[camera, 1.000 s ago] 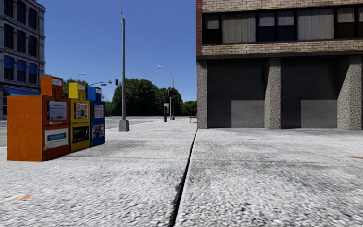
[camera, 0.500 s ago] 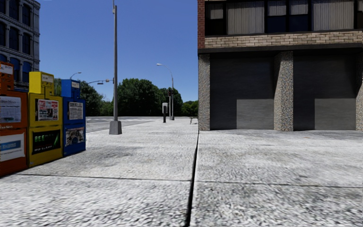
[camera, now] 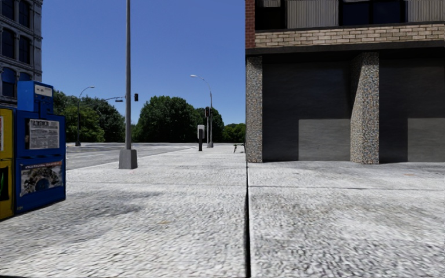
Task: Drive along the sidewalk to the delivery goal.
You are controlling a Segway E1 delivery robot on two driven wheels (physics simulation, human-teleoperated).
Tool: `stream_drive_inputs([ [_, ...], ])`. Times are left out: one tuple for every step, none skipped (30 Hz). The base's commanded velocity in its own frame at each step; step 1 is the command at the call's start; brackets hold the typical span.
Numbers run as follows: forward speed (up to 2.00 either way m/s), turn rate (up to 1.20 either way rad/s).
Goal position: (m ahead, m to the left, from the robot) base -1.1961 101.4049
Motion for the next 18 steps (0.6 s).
stream_drive_inputs([
  [2.00,0.00],
  [2.00,0.00],
  [2.00,0.00],
  [2.00,0.00],
  [2.00,0.00],
  [2.00,0.00],
  [2.00,0.00],
  [2.00,0.00],
  [2.00,0.00],
  [2.00,0.00],
  [2.00,0.00],
  [2.00,0.00],
  [2.00,0.00],
  [2.00,0.00],
  [2.00,0.00],
  [2.00,0.00],
  [2.00,0.00],
  [2.00,0.00],
])
